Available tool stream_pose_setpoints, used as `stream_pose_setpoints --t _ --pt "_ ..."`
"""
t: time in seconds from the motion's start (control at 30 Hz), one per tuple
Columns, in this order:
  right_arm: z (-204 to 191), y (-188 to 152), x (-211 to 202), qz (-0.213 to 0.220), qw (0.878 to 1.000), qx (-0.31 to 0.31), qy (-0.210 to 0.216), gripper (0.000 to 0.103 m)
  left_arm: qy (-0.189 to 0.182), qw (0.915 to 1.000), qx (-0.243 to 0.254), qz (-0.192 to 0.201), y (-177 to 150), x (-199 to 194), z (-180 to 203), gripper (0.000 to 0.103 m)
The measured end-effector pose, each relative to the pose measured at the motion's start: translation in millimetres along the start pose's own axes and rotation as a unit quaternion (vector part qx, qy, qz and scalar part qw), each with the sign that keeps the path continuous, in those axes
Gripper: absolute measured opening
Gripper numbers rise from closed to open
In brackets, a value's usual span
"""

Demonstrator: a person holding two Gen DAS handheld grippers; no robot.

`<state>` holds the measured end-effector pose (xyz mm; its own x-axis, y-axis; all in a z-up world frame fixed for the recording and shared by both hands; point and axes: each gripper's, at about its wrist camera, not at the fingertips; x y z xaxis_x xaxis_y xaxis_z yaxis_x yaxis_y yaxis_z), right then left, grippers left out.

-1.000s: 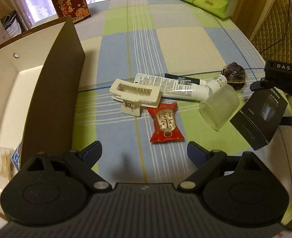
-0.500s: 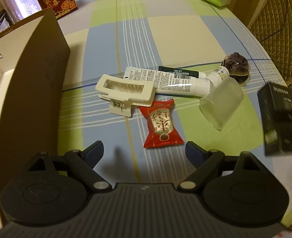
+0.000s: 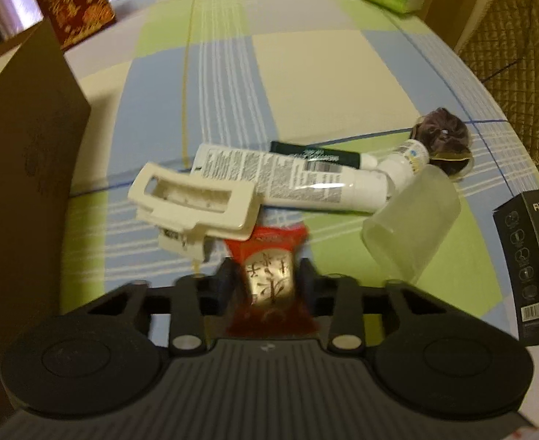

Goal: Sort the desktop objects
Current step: 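Grasp the red candy packet with the left tool while the right tool grasps the black FLYCO box, then carry the candy packet and FLYCO box with both tools over the open box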

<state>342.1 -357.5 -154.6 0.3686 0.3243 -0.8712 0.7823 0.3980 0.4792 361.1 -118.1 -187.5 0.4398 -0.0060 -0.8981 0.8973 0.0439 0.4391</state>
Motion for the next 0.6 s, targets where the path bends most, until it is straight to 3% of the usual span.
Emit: stream_pose_setpoints --t 0.27,0.6 --pt "-1.6 1.3 -2.4 0.009 1.000 0.014 -0.018 0.083 0.007 0.9999 0.012 0.007 -26.9 -13.7 -6.4 0.022" --pt "-16.1 6.4 19.3 -0.018 0.998 -0.006 -0.059 0.083 0.006 0.9999 -0.007 -0.009 -68.3 -37.5 -16.9 0.022"
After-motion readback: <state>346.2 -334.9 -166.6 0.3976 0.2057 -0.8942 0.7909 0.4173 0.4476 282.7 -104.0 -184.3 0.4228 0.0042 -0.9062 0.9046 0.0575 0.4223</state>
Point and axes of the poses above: each gripper's, at about its wrist camera, not at the fingertips, and x roughly the way its jaws point, z to its right, y to its top, and after that the axes turned 4 degrees about -x, right-handed
